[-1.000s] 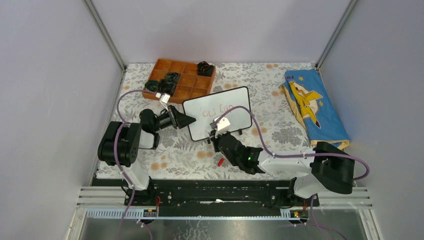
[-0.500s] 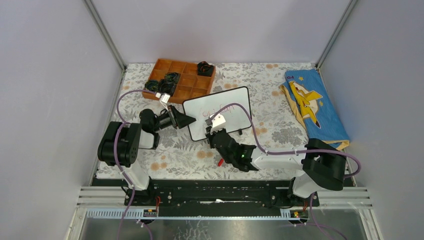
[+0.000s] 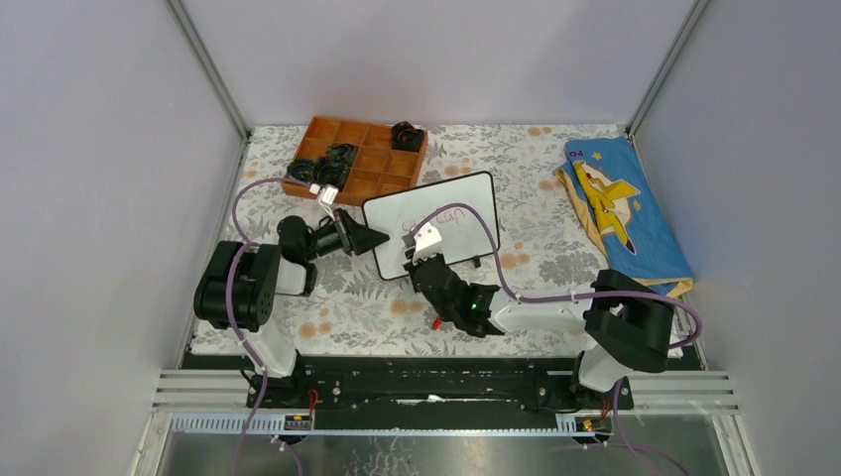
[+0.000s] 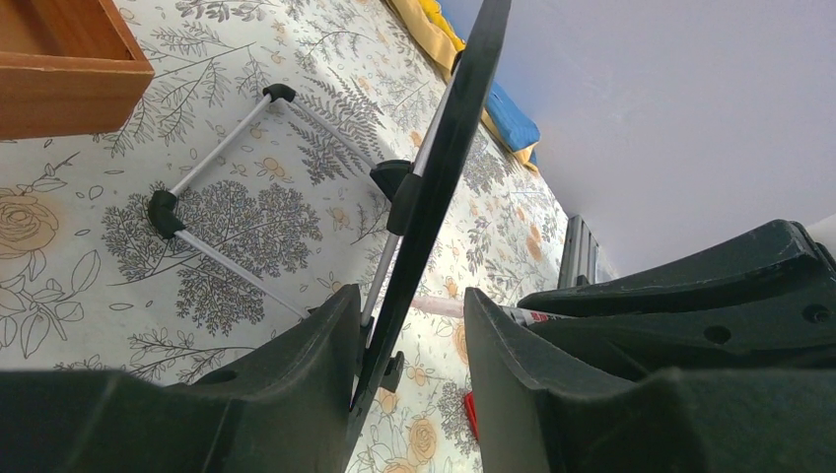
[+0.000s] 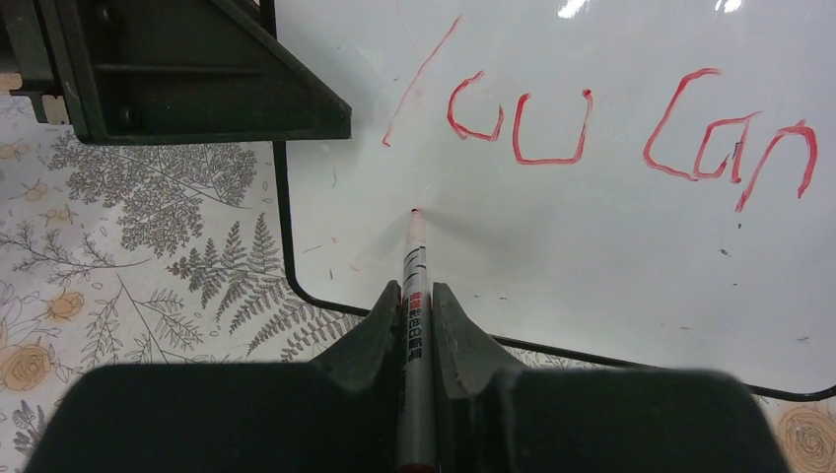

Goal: Write a sentence on the whiteboard

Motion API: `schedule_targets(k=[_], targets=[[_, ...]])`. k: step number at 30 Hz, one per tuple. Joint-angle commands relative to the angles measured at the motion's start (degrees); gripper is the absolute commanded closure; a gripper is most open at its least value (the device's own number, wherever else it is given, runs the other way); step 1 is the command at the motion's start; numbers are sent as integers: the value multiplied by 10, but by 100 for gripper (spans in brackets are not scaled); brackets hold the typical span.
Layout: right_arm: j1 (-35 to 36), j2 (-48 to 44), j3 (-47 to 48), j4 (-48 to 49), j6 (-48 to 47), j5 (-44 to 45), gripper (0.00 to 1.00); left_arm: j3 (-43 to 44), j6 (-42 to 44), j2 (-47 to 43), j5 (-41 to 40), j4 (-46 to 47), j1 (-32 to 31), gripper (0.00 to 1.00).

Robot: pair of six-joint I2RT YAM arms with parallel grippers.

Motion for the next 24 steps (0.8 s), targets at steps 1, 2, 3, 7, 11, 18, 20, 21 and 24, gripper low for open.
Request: schedule_targets(k=[1,2,3,7,11,18,20,21,24], targets=[[-4,6,24,-2,11,17,100,15,16,-12,-4,3,-4,50],[-5,6,23,-4,13,16,100,15,16,-12,-4,2,-5,50],[-4,7,21,-5,15,14,100,15,16,-12,-4,1,-5,50],[-4,8,17,-14,24,7,100,15,16,-12,-5,1,-5,50],[-4,3,9,-20,32,1,100,15,17,-12,-5,-1,-5,50],[-4,-1,-2,-36,46,-6,100,15,17,-15,-5,-3,-6,50],[-4,-1,-5,-39,51,-10,100,15,18,-15,-5,-5,-7,50],[-4,-1,-6,-40,53,-11,100,15,18,-14,-5,-5,-7,50],[-4,-2,-9,-43,58,-14,100,16,20,-15,-5,-7,-8,50]])
